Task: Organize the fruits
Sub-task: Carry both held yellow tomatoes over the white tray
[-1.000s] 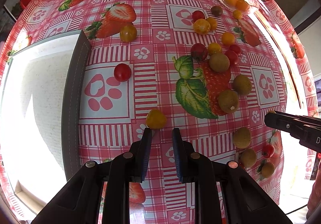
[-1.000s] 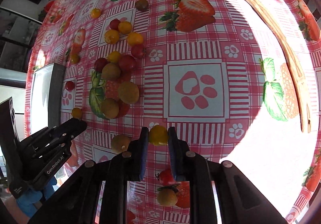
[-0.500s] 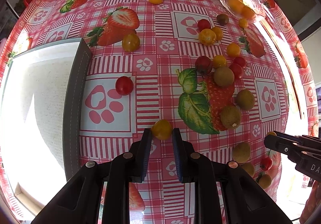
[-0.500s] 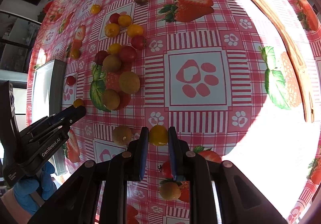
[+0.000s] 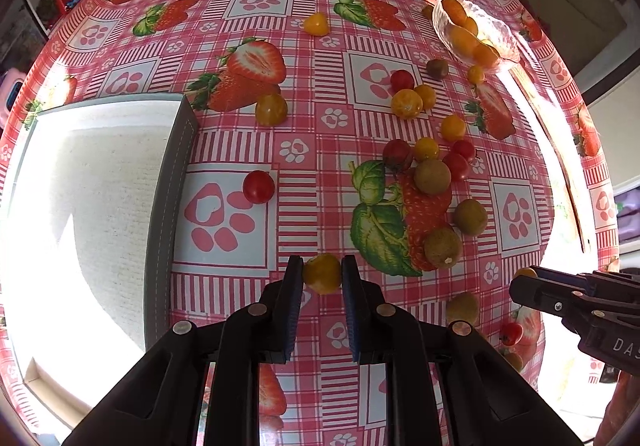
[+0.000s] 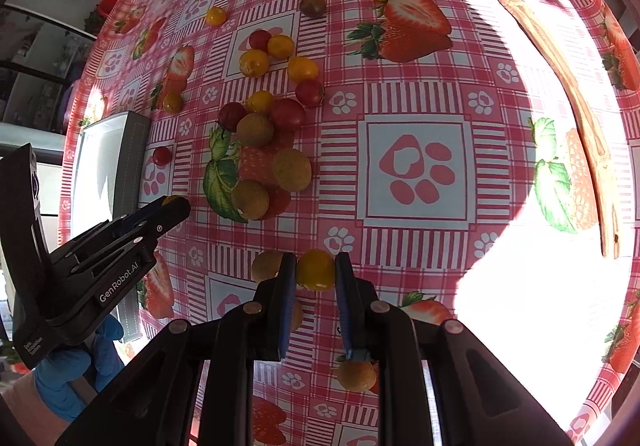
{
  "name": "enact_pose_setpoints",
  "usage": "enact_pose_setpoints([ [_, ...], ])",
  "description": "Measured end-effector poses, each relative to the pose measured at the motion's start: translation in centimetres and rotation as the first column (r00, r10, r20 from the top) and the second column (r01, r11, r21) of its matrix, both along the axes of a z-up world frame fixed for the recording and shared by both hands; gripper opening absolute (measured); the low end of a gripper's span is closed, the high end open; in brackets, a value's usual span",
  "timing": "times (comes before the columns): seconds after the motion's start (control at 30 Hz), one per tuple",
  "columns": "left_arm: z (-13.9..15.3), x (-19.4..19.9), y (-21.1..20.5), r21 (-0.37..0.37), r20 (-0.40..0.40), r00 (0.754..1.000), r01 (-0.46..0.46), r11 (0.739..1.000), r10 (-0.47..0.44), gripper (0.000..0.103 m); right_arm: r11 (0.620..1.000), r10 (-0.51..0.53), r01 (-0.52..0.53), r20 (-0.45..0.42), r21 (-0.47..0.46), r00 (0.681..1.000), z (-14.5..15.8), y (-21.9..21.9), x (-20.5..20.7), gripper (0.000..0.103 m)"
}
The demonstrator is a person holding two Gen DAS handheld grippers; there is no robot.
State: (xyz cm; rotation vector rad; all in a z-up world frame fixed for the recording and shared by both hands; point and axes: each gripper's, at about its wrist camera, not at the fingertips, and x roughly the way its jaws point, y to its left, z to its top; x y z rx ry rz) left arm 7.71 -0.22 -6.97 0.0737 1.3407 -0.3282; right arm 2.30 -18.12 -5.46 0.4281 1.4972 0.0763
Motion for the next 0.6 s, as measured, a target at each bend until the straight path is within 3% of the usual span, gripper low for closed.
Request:
enact_pose_setpoints([
  [0.27, 3.2, -0.6, 5.2, -0.025, 0.066, 0.992, -0.102, 0.994, 0.103, 0.021, 0.995, 0.101, -0.101, 0.039, 0.009, 0.994, 2.1, 4.2, 2.3, 0.021],
  [0.6, 3.8, -1.6, 14.4, 0.04, 0.116, 0.961, -0.258, 0.965, 0.252, 0.021, 0.962, 0.268, -0.271, 0.069, 0.04, 0.961, 3.3, 13.7, 5.0, 0.021],
])
